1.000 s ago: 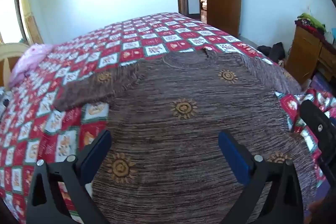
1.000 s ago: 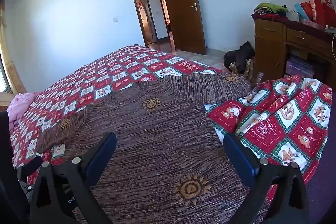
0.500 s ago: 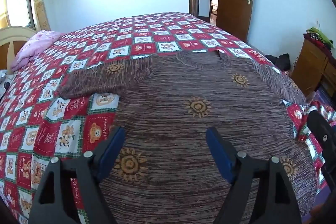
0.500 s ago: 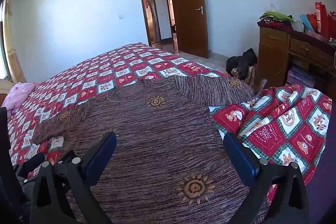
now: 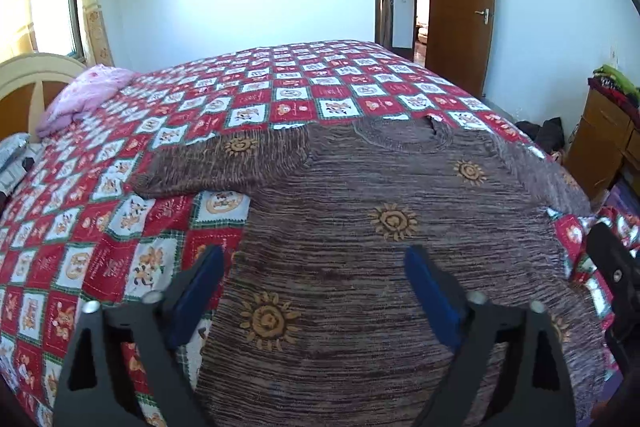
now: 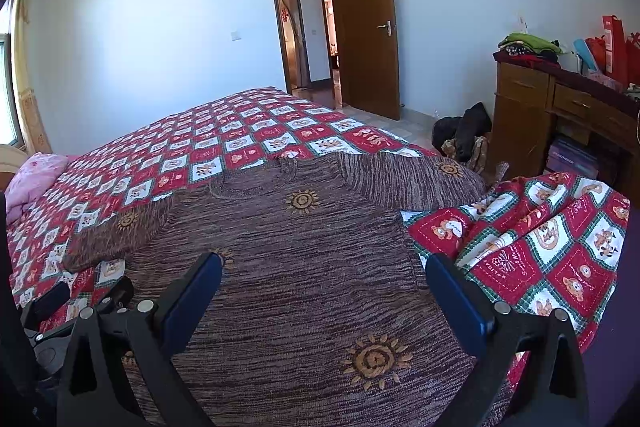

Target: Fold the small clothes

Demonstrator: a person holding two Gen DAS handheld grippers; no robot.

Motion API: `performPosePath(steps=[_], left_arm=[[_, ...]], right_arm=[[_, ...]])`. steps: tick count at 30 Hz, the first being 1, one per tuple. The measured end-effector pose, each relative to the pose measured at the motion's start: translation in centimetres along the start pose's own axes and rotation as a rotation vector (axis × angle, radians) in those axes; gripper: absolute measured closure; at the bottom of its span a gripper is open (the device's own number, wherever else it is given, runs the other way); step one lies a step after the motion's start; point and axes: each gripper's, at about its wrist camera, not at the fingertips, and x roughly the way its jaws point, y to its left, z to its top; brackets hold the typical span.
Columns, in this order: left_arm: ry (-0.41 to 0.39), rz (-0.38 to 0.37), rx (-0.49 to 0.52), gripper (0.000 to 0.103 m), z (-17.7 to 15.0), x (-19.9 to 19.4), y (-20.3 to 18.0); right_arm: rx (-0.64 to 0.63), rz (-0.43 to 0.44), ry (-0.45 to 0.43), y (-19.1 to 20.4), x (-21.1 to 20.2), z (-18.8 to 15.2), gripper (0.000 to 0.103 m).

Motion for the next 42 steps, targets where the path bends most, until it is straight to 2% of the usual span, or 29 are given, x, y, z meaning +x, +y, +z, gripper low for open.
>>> performPosePath(steps=[3, 8, 11, 15, 17, 19, 20, 24, 26, 29, 31, 36, 42], left_arm=[[-0.003, -0.013, -0.011, 0.001, -0.5, -0.8, 0.4], [0.066, -0.057, -0.098, 0.0, -2.9, -2.1, 1.2], [0.089, -0.085, -0.095, 0.0, -4.7, -3.1, 0.7], [0.157, -0.157, -0.073, 0.0, -5.8, -3.2, 0.1], [0.159, -0.201, -0.102, 0.0, -5.9, -3.5, 0.3], [0.138, -0.286, -0.132, 0.0, -5.9, -4.1, 0.5], [0.135, -0.305, -0.135, 0.0, -5.8, -4.2, 0.5], [0.088, -0.228, -0.072, 0.0, -4.6, -4.2, -0.5], [0.033, -0.119, -0.016, 0.0, -2.9, -4.0, -0.9], [-0.113, 0.086, 0.043, 0.0, 0.1, -4.0, -1.0], [-0.163, 0.148, 0.057, 0.0, 1.8, -3.7, -0.9], [-0.219, 0.157, 0.025, 0.0, 4.9, -3.0, -0.4], [-0.152, 0.128, 0.003, 0.0, 5.4, -2.0, -0.2]], right_arm=[[0.004, 0.0, -0.011, -0.2, -0.4, 0.2, 0.001], [0.034, 0.005, -0.03, -0.8, -1.1, 0.9, 0.001], [0.043, 0.005, -0.049, -1.2, -1.6, 1.4, 0.001], [0.052, 0.007, -0.061, -1.6, -1.9, 1.8, 0.001], [0.055, 0.01, -0.061, -1.8, -2.0, 1.8, 0.001], [0.058, 0.008, -0.065, -2.1, -2.1, 1.9, 0.001], [0.061, 0.008, -0.066, -2.3, -2.1, 2.0, 0.001], [0.084, 0.008, -0.068, -3.0, -1.9, 2.1, 0.001], [0.078, -0.007, -0.068, -3.1, -1.7, 2.1, 0.001], [0.053, -0.027, -0.078, -3.3, -1.5, 2.7, 0.001], [0.035, -0.046, -0.092, -3.1, -1.4, 3.3, 0.001], [0.023, -0.052, -0.118, -2.4, -1.0, 5.0, 0.001], [-0.008, -0.041, -0.135, -0.1, -0.6, 7.0, 0.001]])
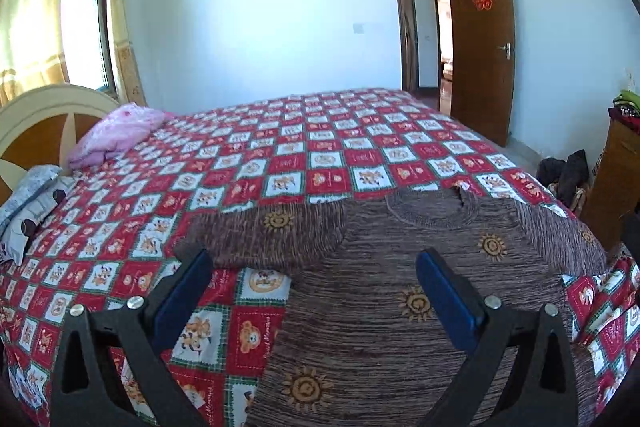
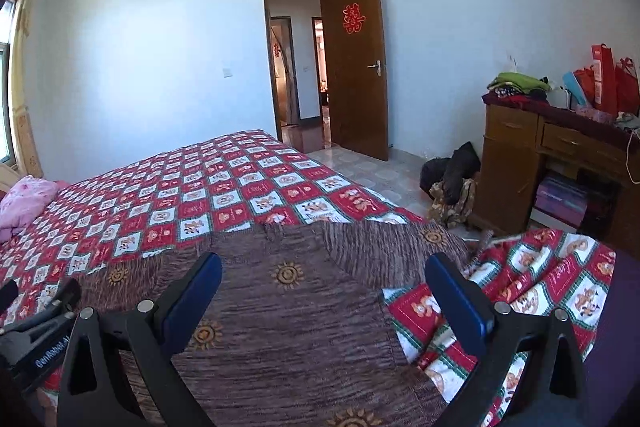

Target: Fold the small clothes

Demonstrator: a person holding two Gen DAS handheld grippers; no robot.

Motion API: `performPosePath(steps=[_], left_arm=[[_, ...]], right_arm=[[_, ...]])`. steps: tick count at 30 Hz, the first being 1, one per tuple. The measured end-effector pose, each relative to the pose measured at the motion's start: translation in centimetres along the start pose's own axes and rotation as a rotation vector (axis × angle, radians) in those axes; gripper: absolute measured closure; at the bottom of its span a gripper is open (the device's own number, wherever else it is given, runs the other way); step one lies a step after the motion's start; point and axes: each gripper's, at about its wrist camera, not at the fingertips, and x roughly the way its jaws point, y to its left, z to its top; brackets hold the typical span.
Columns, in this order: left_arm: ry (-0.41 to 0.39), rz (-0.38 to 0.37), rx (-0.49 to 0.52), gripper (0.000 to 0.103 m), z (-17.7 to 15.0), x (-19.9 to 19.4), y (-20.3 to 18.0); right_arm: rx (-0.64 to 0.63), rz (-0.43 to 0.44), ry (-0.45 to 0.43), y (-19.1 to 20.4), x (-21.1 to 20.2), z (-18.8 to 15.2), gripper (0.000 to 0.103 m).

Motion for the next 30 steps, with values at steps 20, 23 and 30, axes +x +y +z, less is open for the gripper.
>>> performPosePath(steps=[20, 23, 30], left_arm=[[0.059, -0.011, -0.014, 0.0, -0.4, 0.8, 0.2], [0.064, -0.011, -0.011, 0.0, -0.5, 1.0, 0.0], [0.081, -0.017, -0.005, 0.0, -1.0, 2.1, -0.4]], right_arm=[[0.011, 0.016, 0.087, 0.9, 1.3, -2.0, 0.001], [0.011, 0.016, 0.09, 0.9, 1.3, -2.1, 0.001], [0.004, 0.012, 0.119, 0.8, 2.5, -2.7, 0.001]])
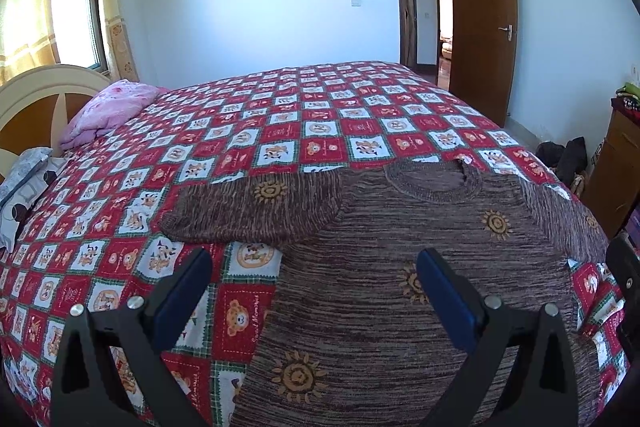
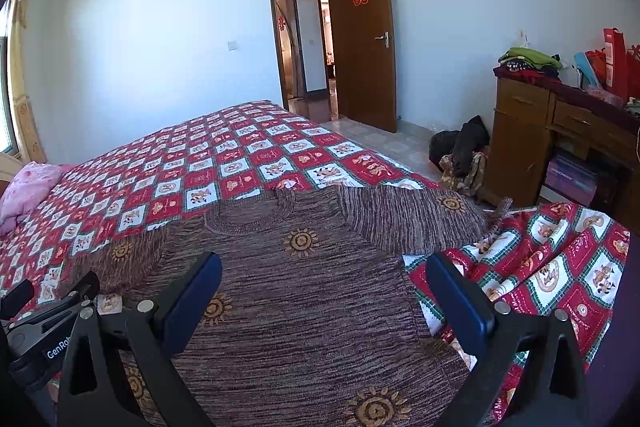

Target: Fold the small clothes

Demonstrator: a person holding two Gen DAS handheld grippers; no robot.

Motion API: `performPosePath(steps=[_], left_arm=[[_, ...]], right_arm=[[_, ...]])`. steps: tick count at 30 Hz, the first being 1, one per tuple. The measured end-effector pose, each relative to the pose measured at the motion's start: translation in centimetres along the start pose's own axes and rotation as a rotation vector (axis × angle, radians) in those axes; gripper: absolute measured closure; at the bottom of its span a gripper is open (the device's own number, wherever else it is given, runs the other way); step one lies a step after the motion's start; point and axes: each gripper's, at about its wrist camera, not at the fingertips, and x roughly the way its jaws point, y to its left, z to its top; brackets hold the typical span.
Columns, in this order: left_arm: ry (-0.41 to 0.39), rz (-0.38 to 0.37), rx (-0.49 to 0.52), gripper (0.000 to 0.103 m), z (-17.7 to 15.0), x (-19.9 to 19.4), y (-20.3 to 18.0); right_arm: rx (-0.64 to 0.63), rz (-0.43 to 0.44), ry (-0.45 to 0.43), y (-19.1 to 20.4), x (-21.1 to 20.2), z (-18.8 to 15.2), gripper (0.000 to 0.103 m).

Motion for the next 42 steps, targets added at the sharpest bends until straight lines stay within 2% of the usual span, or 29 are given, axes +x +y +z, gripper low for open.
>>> performPosePath(steps=[6, 8, 13, 16, 19, 24, 26, 29, 32, 34, 36, 37, 38, 39, 40, 41, 42], left_arm=[[0.026, -0.04, -0.007, 0.0, -1.1, 2.9, 0.4], [0.043, -0.038, -0.007, 0.0, -1.1, 4.1, 0.6], [0.072, -0.003, 0.016, 0.0, -0.7, 7.0, 0.4], [0.054, 0.03, 0.048, 0.0, 0.0, 8.3, 0.0], [0.053, 0.042, 0.034, 0.0, 0.9, 10.0, 0.0], [0.067, 0.078, 0.015, 0.0, 1.1, 13.7, 0.1], [0.091, 0.089, 0.0, 0.0, 0.7, 15.2, 0.2], [0.122, 0.101, -0.035, 0.0, -0.2, 16.8, 0.5], [0.185, 0.087, -0.054, 0.0, -0.5, 18.0, 0.6], [0.191, 0.08, -0.068, 0.0, -0.5, 18.2, 0.8], [0.208, 0.064, -0.078, 0.0, -0.7, 18.5, 1.0], [0.227, 0.06, -0.086, 0.0, -0.9, 18.9, 1.0], [0.241, 0.063, -0.091, 0.0, -1.0, 19.1, 1.1], [0.253, 0.064, -0.097, 0.0, -1.1, 19.4, 1.2], [0.259, 0.056, -0.105, 0.0, -1.1, 19.5, 1.3], [0.258, 0.05, -0.112, 0.0, -1.1, 19.5, 1.3], [0.255, 0.048, -0.114, 0.0, -1.2, 19.4, 1.3]], right_arm=[[0.0, -0.026, 0.092, -2.1, 3.2, -1.1, 0.001], [0.023, -0.047, 0.127, -4.2, 4.5, -1.2, 0.001], [0.07, -0.142, 0.151, -11.1, 7.0, 0.1, 0.001], [0.16, -0.179, 0.154, -16.6, 8.6, 1.8, 0.001], [0.299, -0.227, 0.169, -23.1, 10.7, 3.8, 0.003], [0.499, -0.204, 0.221, -30.2, 15.2, 5.3, 0.012], [0.566, -0.186, 0.267, -31.8, 17.5, 5.0, 0.019], [0.614, -0.171, 0.33, -32.6, 20.6, 4.4, 0.02], [0.586, -0.194, 0.352, -32.5, 23.0, 4.4, 0.02], [0.544, -0.219, 0.361, -32.2, 23.9, 4.7, 0.021], [0.501, -0.253, 0.385, -31.7, 24.6, 4.7, 0.026], [0.487, -0.263, 0.391, -31.8, 24.9, 4.7, 0.036], [0.483, -0.255, 0.41, -31.9, 25.2, 4.4, 0.053], [0.495, -0.235, 0.436, -32.2, 25.7, 4.0, 0.063], [0.511, -0.22, 0.466, -32.5, 26.1, 3.4, 0.078], [0.503, -0.221, 0.46, -32.7, 26.1, 3.1, 0.087], [0.488, -0.227, 0.455, -32.8, 26.0, 3.0, 0.09]])
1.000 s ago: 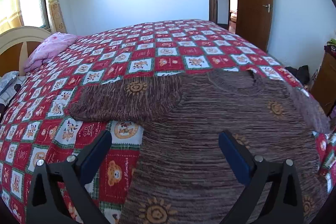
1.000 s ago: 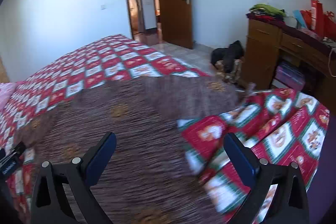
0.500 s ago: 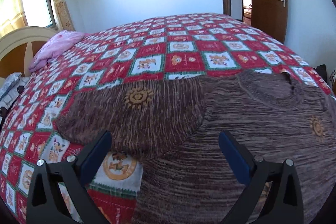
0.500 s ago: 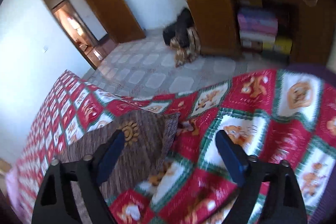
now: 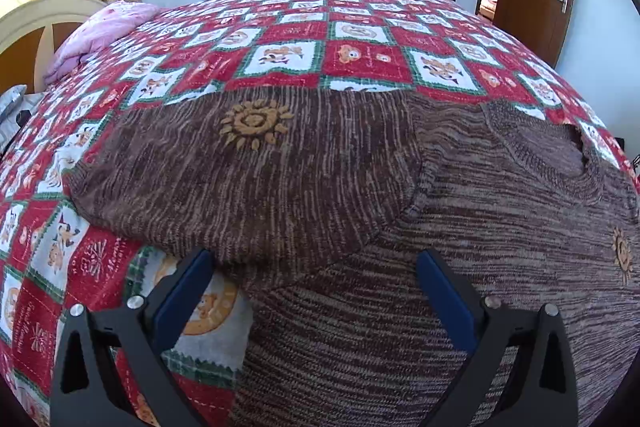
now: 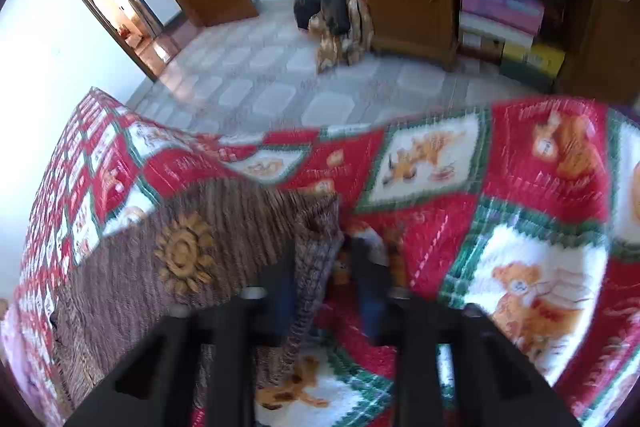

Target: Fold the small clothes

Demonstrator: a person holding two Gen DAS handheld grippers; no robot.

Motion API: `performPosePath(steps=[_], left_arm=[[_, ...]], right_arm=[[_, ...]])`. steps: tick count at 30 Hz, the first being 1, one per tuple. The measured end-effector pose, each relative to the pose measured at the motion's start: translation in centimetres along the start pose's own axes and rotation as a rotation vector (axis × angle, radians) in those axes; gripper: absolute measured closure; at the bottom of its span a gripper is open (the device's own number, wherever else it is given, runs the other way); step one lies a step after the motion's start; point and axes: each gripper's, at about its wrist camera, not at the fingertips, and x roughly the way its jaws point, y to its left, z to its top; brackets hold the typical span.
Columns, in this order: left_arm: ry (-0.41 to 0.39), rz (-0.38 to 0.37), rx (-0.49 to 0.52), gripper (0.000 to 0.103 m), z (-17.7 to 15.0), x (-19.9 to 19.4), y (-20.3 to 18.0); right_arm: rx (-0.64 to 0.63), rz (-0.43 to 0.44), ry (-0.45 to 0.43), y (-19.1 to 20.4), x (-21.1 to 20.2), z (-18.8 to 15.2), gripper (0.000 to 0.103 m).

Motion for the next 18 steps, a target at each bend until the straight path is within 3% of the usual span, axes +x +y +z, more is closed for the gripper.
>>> performPosePath(steps=[6, 10, 15, 18], left_arm=[[-0.006, -0.006, -0.004, 0.0, 0.0, 0.1, 0.0], [-0.005, -0.018, -0.015, 0.0, 0.0, 0.2, 0.3], [-0.009, -0.024, -0.023, 0.0, 0.0, 0.3, 0.4], [-0.01, -0.029, -0.027, 0.0, 0.0, 0.3, 0.5]], right_arm=[[0.045, 0.108, -0.029, -1.2, -1.0, -0.1, 0.095], [0.005, 0.144, -0.093, 0.5, -3.4, 0.0, 0.095], [-0.148, 0.192, -0.179, 6.7, -8.3, -1.2, 0.095], [-0.246, 0.274, -0.2, 11.9, -11.0, -3.2, 0.095]])
